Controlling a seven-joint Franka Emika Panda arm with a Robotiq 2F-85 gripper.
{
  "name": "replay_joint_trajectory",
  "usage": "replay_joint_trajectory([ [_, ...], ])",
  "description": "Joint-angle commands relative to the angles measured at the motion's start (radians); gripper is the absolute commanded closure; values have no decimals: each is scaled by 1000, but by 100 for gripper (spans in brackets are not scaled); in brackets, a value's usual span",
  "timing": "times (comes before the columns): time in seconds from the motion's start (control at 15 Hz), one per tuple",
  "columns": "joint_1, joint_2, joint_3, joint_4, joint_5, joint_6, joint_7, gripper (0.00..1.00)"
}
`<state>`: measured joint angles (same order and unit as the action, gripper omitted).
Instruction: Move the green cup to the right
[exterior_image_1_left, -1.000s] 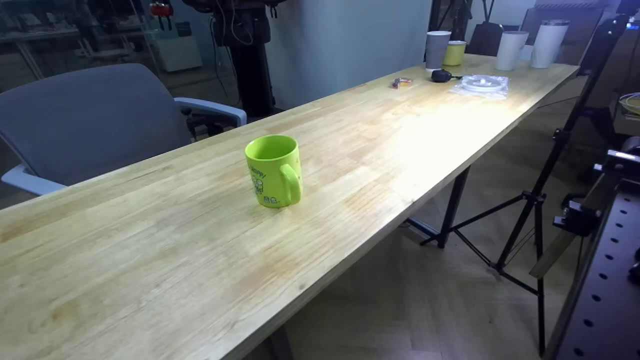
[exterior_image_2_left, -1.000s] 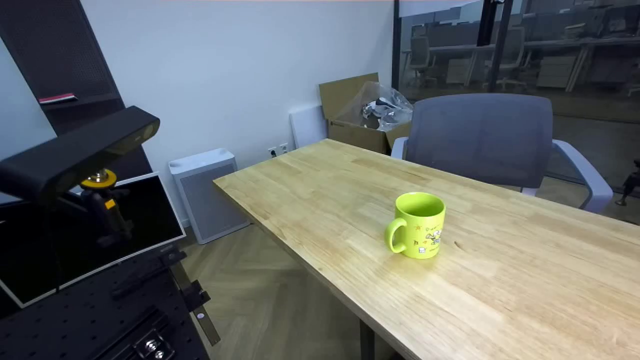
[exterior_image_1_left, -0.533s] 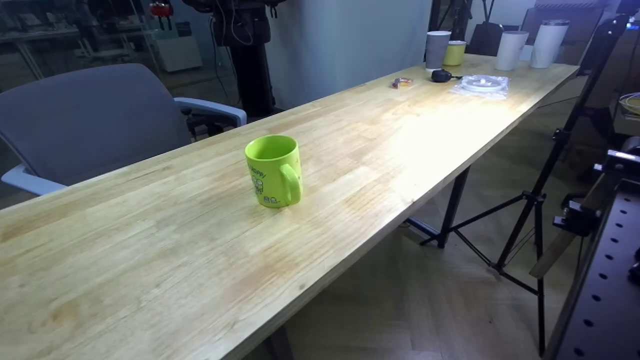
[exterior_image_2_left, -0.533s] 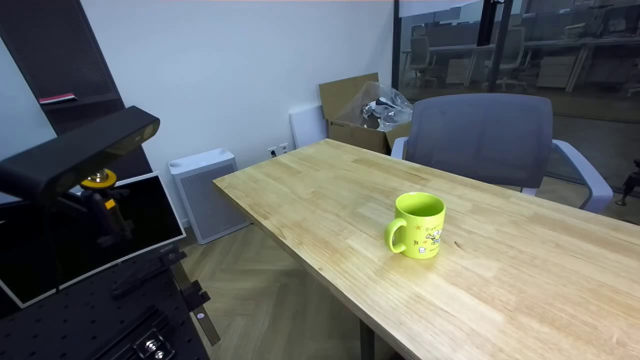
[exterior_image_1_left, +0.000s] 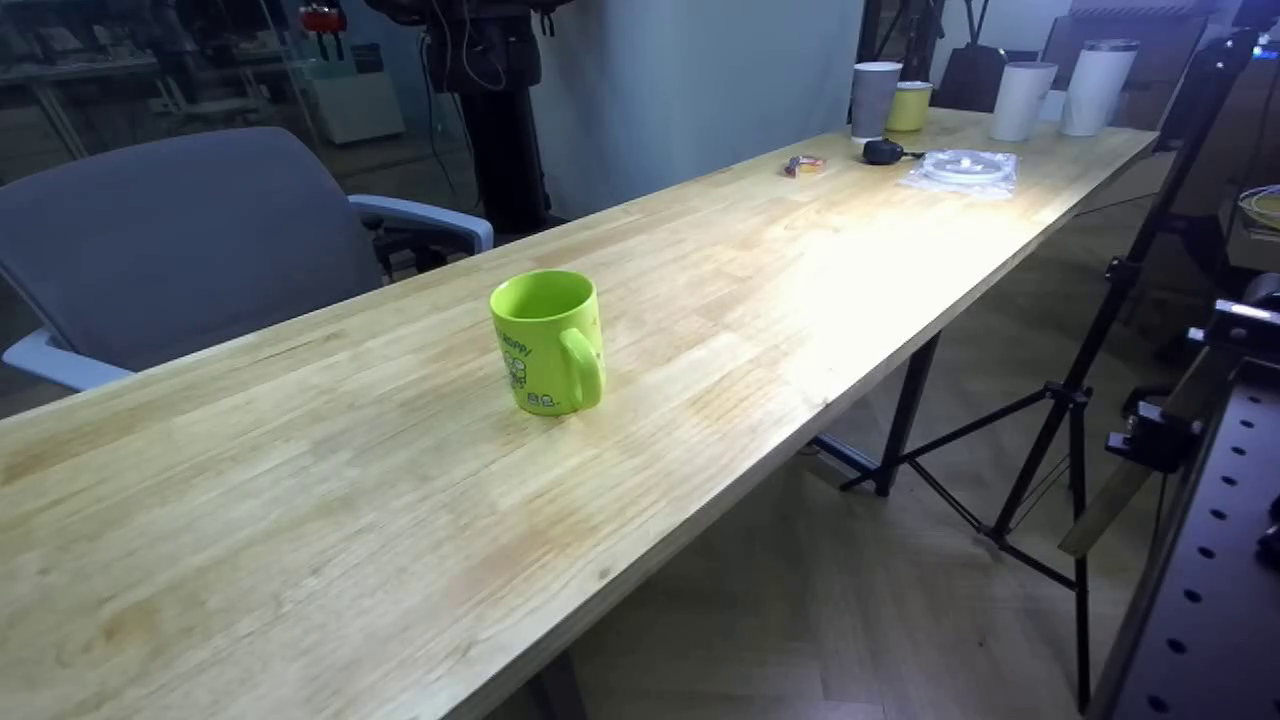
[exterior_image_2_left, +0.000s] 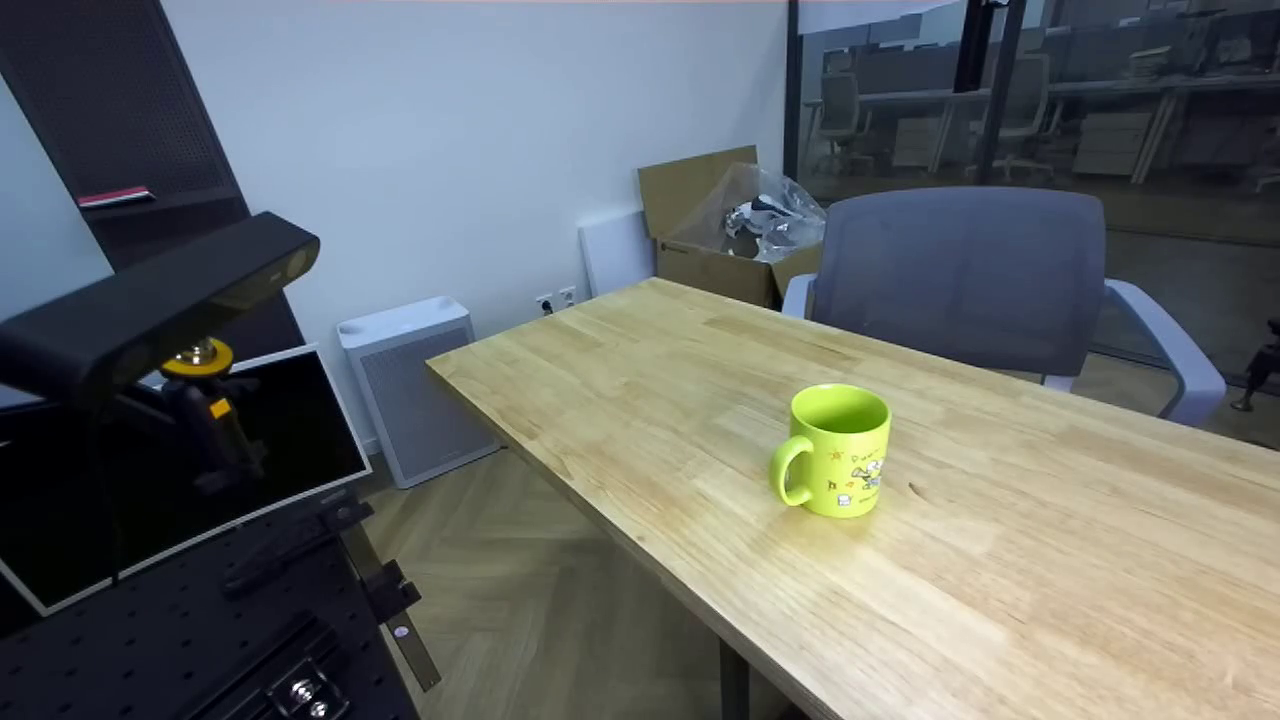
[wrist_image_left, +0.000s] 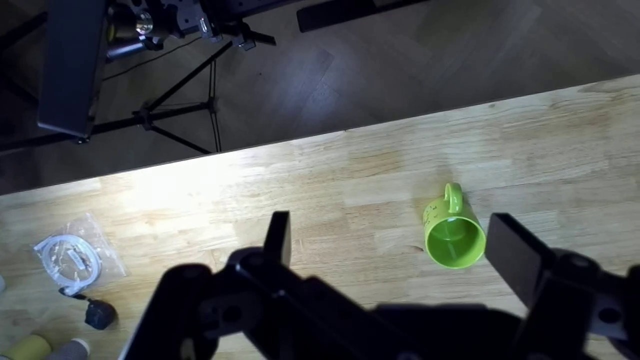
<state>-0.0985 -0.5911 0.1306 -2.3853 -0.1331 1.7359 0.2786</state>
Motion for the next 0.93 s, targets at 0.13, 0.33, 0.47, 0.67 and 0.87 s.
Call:
replay_joint_trajectory([
  [0.13, 22, 46, -45, -6, 4, 127, -20, 0],
  [0.33, 26, 77, -80, -20, 37, 256, -53, 0],
  [0.47, 30, 111, -103, -20, 66, 325, -84, 0],
  [0.67, 36, 176, -137, 0, 131, 370, -143, 0],
  [0.87, 15, 250, -148, 27, 141, 387, -140, 0],
])
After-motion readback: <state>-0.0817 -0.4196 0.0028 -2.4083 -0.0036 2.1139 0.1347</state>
